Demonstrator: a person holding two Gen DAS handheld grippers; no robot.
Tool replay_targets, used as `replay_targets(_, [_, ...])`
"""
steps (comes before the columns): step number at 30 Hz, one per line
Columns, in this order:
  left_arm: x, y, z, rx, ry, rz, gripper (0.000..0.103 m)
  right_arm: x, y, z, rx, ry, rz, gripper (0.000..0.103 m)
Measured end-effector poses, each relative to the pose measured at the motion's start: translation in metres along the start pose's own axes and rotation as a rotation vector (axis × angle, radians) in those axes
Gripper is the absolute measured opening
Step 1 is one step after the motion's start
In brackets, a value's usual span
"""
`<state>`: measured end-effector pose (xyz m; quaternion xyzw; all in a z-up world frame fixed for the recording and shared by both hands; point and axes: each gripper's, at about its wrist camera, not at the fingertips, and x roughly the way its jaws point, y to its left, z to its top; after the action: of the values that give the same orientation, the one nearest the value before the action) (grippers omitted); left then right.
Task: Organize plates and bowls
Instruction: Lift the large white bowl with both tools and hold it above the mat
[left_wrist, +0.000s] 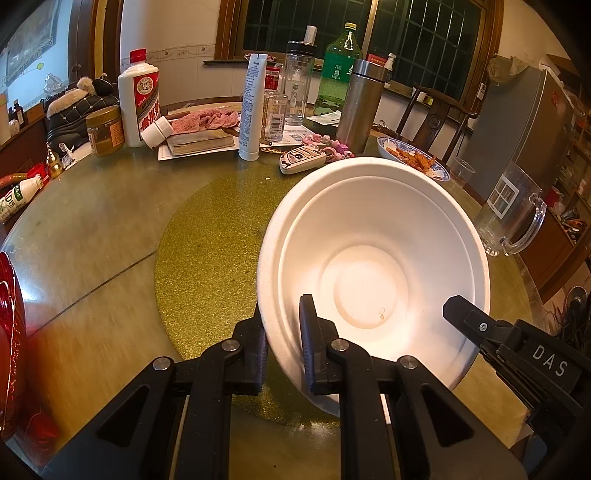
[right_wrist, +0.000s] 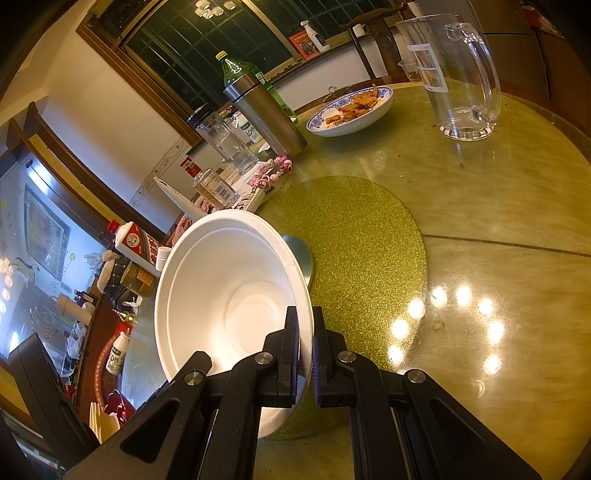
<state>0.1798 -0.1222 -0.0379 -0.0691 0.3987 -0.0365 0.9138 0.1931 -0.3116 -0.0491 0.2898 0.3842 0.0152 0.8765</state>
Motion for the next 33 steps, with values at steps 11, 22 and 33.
replay_targets(11, [-0.0003, -0.0003, 0.0002, 0.000, -0.002, 0.003, 0.013, -0.0002, 0.0004, -0.0002, -0.002, 0.000, 0.001, 0.005])
replay_targets(22, [-0.0010, -0.0001, 0.0000, 0.000, -0.005, 0.005, 0.013, -0.0006, 0.0004, -0.0005, -0.003, 0.001, 0.002, 0.005])
replay_targets(33, [-0.0015, 0.0009, 0.0017, 0.001, -0.013, 0.020, 0.013, -0.0002, 0.0020, -0.0002, -0.007, 0.009, 0.012, 0.005])
